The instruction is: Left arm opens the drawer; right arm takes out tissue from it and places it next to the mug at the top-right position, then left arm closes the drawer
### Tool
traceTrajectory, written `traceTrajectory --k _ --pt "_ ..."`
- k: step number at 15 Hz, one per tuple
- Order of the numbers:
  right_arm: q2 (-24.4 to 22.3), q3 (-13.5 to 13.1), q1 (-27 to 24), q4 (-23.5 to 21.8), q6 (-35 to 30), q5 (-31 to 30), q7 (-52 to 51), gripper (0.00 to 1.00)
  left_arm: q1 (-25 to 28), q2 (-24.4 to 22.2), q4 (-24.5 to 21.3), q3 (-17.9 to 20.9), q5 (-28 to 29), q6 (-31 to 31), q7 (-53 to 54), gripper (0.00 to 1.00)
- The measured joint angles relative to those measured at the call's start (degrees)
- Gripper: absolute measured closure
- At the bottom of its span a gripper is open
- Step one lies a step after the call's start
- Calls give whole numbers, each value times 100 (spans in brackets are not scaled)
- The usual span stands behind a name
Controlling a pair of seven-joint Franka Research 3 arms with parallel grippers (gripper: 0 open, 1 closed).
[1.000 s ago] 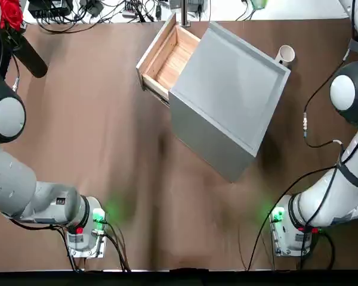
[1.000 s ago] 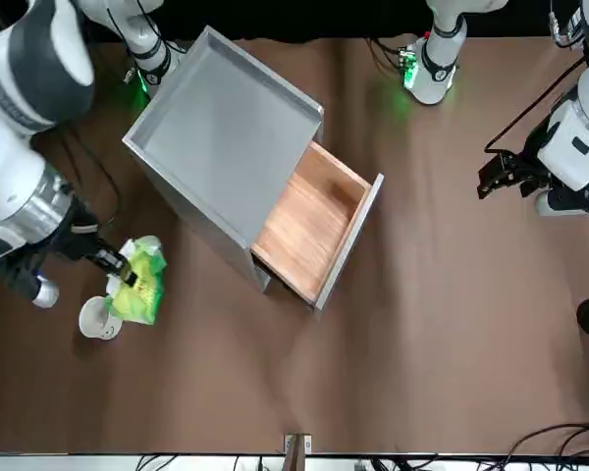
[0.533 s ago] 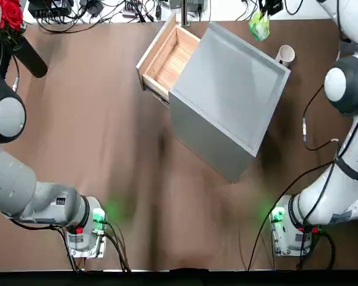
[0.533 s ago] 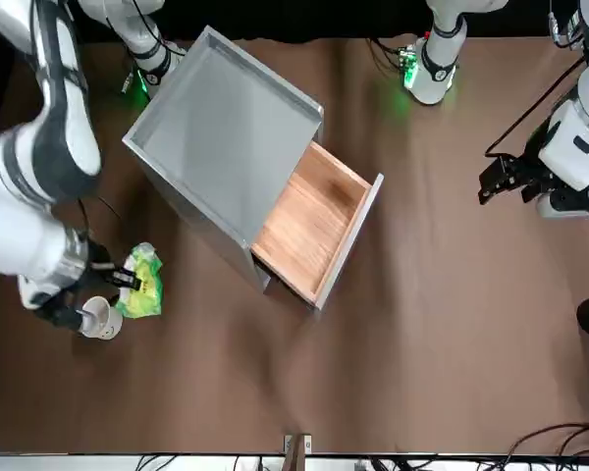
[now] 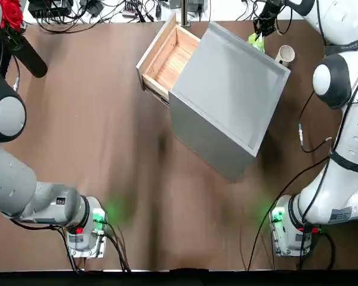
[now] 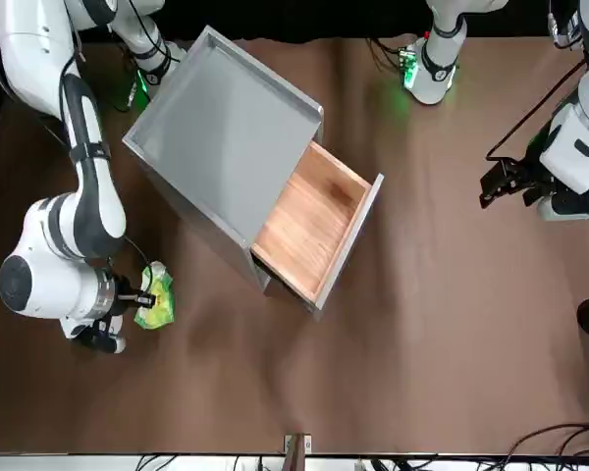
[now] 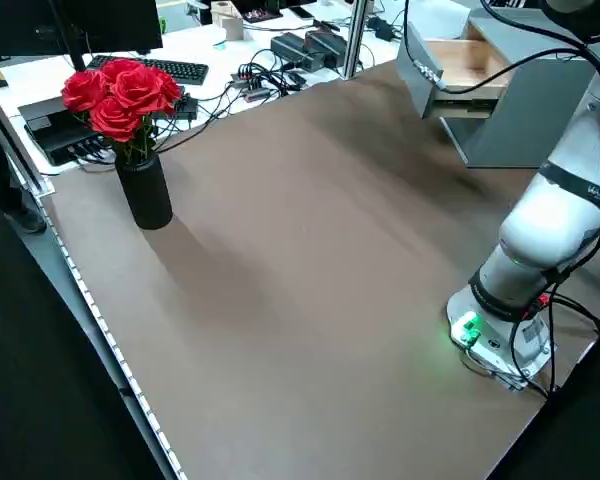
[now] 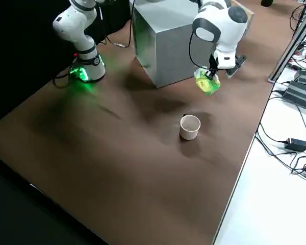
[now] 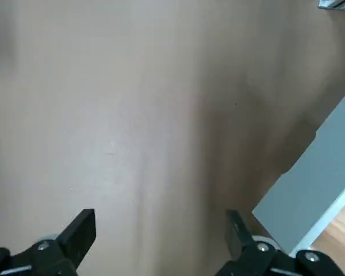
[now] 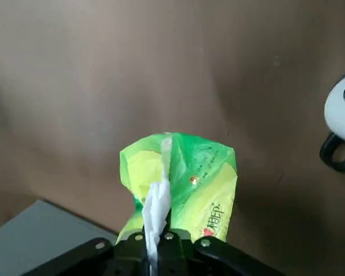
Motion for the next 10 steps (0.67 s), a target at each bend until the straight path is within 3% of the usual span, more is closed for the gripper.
traceTrajectory --k 10 --pt "770 -3 -263 -18 1179 -375 -905 98 -3 63 -2 -1 4 0 2 0"
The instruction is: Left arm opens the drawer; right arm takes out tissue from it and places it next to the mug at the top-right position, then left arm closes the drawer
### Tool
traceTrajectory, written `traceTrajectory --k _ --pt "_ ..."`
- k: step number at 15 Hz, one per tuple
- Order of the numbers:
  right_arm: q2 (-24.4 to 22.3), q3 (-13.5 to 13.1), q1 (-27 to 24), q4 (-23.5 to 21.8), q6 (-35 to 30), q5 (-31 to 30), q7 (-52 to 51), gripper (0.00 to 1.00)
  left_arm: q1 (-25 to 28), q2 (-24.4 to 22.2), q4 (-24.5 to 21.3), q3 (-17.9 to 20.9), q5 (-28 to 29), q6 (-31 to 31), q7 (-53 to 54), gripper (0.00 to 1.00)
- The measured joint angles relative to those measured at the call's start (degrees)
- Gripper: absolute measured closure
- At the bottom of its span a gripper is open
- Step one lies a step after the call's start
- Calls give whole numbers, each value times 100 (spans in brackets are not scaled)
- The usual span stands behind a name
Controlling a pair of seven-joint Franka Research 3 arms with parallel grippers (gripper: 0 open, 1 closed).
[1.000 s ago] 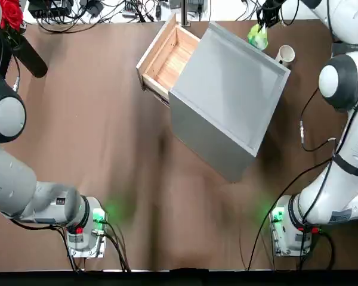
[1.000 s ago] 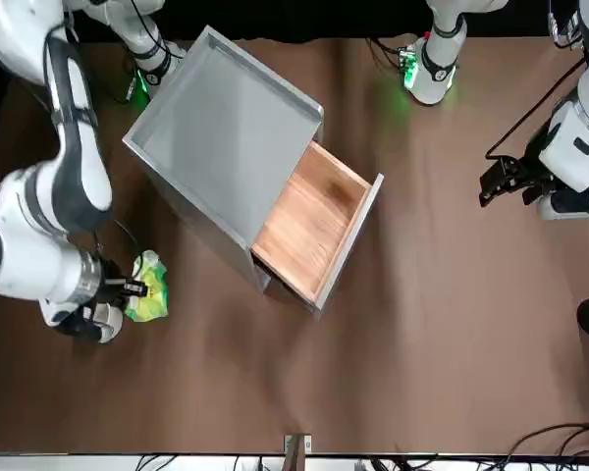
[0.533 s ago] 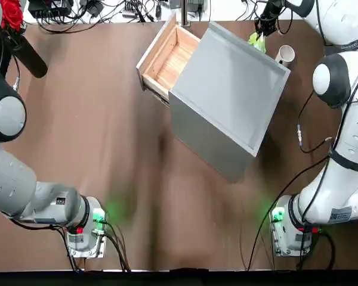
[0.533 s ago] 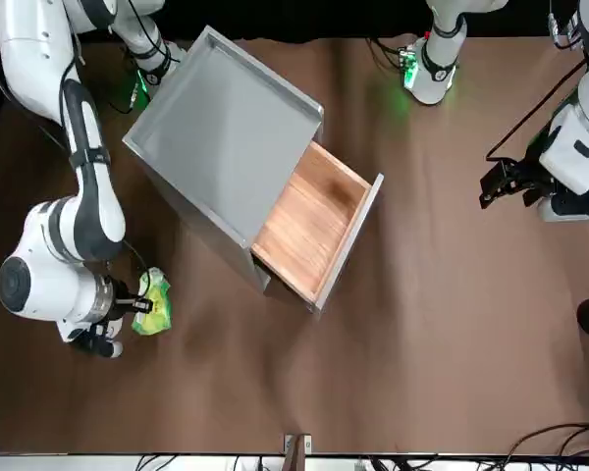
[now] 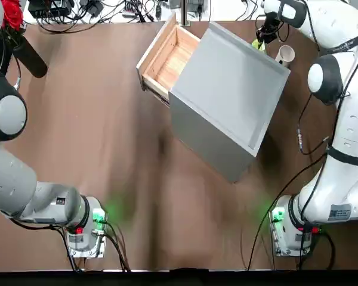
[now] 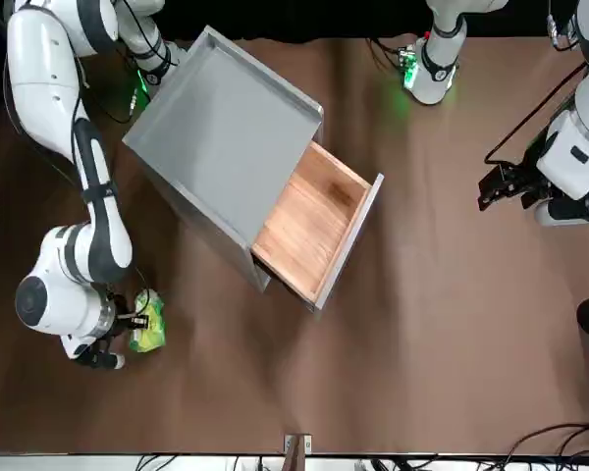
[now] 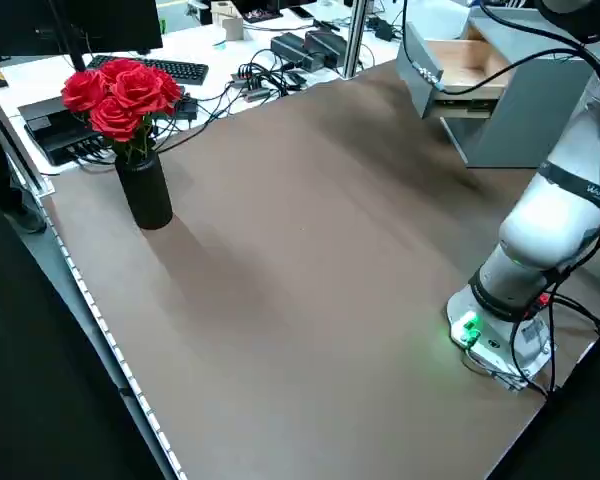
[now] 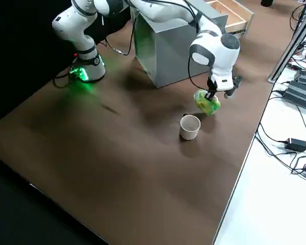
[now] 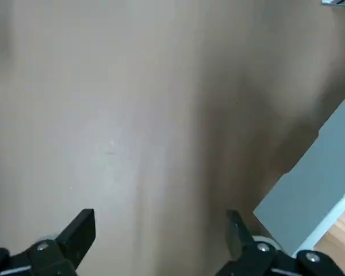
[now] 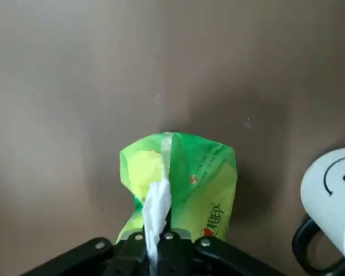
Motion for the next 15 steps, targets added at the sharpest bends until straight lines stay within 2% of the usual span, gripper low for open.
traceTrajectory --k 8,10,13,15 --pt "152 0 -203 2 43 -53 -546 98 -8 51 -10 -9 0 -2 1 0" --pt "224 14 -200 2 140 -53 -546 98 -14 75 -21 -12 0 -8 -10 3" --pt "283 21 -198 2 173 -53 -549 98 -70 192 -54 -17 0 -186 -385 32" --pt "282 20 -200 9 173 -54 -568 85 -207 376 -93 -26 0 -287 -922 51"
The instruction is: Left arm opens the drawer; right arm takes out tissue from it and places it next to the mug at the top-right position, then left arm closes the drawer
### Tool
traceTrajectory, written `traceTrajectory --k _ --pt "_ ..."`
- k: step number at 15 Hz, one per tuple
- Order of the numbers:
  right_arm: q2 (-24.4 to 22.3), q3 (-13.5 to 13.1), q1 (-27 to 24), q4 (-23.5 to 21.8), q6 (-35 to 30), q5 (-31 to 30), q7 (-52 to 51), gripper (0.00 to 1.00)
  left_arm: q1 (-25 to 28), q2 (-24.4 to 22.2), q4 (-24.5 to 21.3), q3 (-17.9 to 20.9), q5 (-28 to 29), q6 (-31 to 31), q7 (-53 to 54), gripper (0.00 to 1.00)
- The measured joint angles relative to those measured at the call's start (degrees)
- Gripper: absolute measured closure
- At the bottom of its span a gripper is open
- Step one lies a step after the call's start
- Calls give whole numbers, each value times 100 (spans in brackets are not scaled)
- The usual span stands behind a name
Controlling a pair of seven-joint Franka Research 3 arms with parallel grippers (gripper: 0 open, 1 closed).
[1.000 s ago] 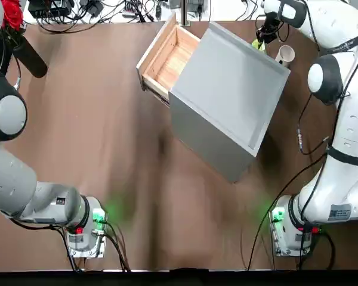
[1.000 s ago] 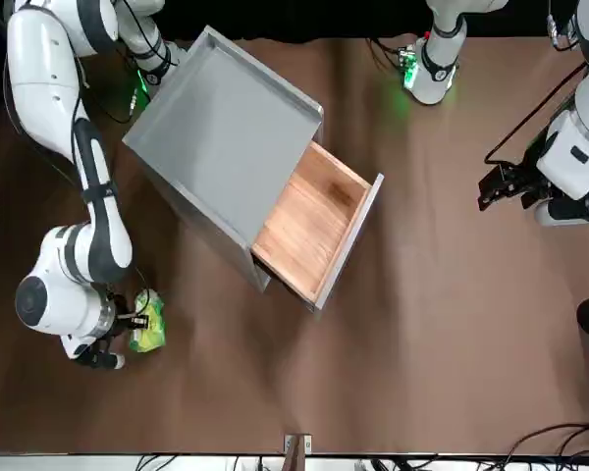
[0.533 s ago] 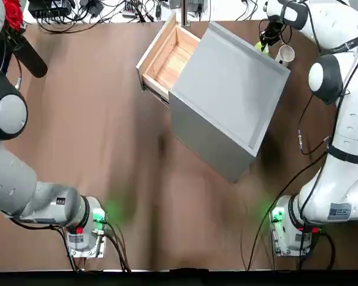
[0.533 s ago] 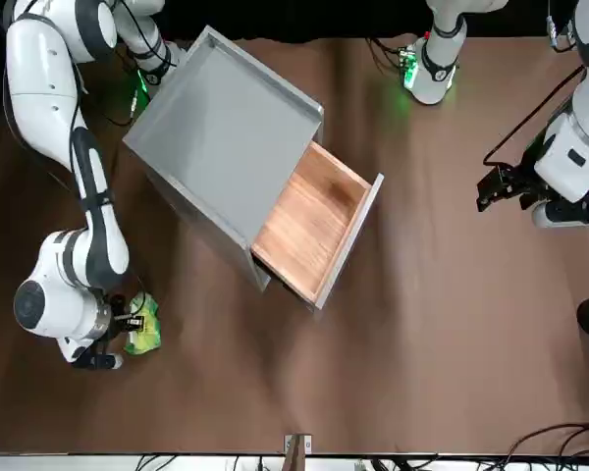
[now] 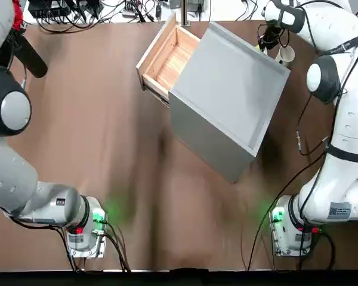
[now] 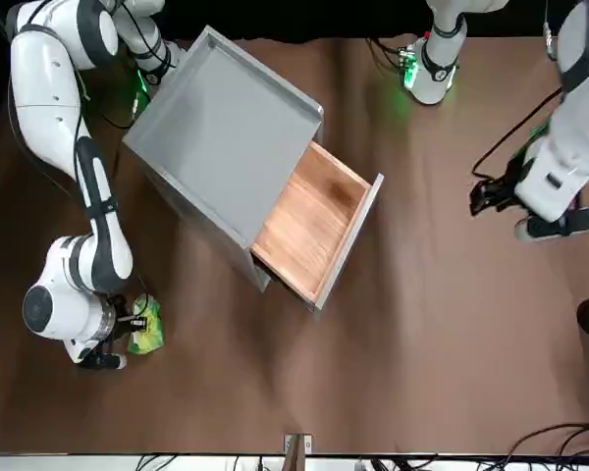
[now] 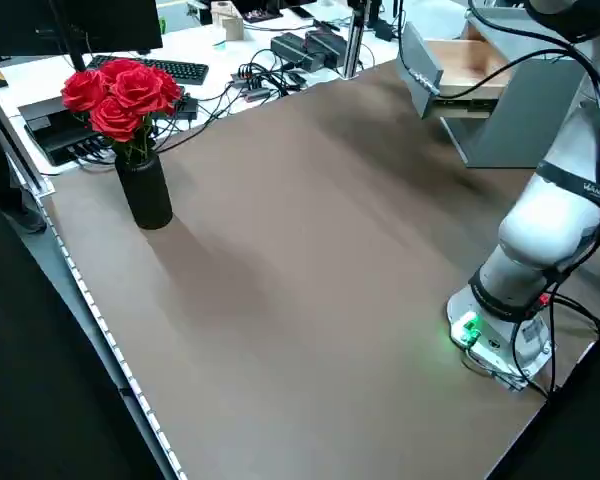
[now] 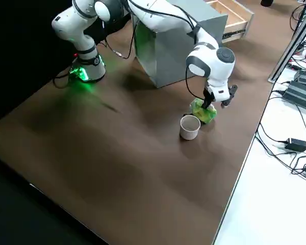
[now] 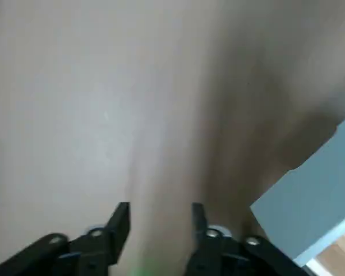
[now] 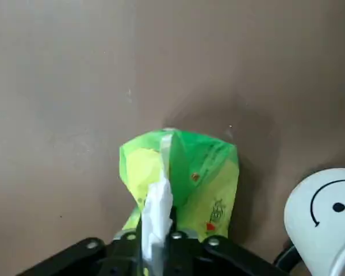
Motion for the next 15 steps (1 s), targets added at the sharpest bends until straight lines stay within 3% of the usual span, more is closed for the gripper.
traceTrajectory --k 5,9,12,13,15 --pt "-2 24 15 25 -81 0 -3 39 -474 771 -34 -53 -83 -50 -1648 96" --pt "-313 21 13 276 -936 -2 -4 1 -652 1191 -21 -114 -1002 21 -2965 99" --pt "-1052 11 -8 386 -1542 -3 -4 0 -633 1384 -6 -114 -1954 314 -3509 99" --pt "-1618 2 -62 397 -2055 -3 -4 0 -632 1520 5 -115 -2316 579 -3765 99" --pt "-2140 -5 -181 398 -2566 -4 -4 0 -696 1619 11 -127 -2502 857 -4010 99"
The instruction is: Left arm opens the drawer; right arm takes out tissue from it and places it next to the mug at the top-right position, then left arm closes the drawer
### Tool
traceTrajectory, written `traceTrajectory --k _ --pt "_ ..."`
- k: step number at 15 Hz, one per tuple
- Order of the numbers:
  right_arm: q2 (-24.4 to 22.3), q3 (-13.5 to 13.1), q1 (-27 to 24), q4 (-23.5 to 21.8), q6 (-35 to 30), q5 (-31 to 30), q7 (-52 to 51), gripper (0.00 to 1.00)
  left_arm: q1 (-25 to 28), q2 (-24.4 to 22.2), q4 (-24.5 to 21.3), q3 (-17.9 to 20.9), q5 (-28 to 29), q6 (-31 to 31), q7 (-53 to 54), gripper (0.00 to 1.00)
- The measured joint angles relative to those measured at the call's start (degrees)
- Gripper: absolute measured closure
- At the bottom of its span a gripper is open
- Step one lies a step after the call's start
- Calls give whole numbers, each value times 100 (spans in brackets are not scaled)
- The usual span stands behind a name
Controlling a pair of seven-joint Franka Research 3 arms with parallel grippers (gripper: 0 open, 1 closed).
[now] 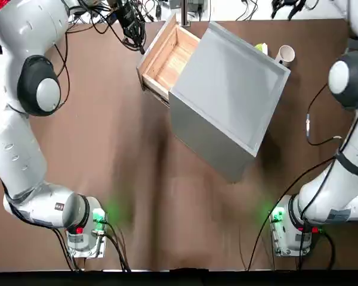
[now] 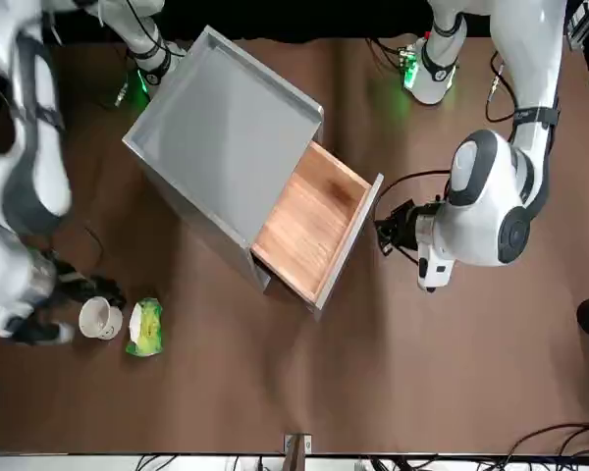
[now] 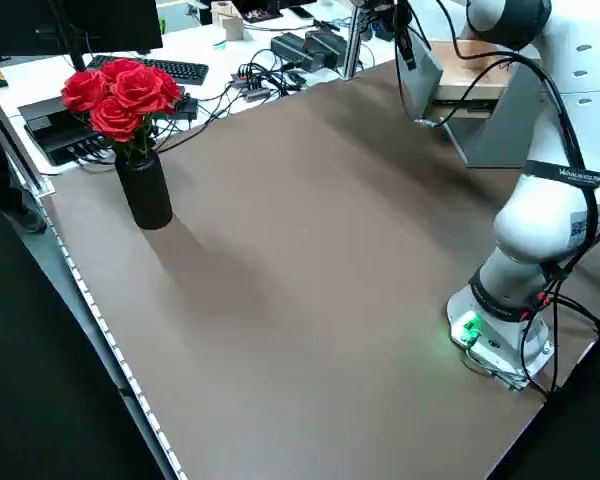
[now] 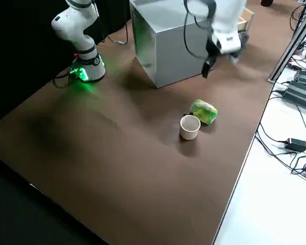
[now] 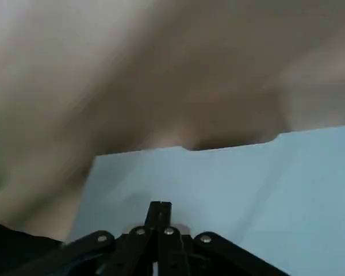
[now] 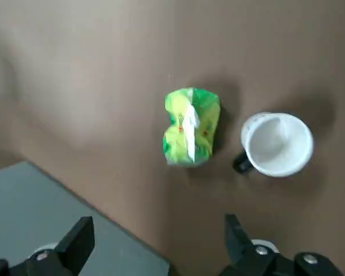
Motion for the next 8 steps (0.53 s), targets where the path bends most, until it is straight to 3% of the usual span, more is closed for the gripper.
traceTrajectory --k 3,8 --pt "-750 -6 -264 0 -854 -1 -15 0 -175 168 2 -9 -425 318 -356 99" --pt "-1670 68 -266 -34 -1249 -246 -49 0 -308 270 4 -85 -1219 437 -620 99"
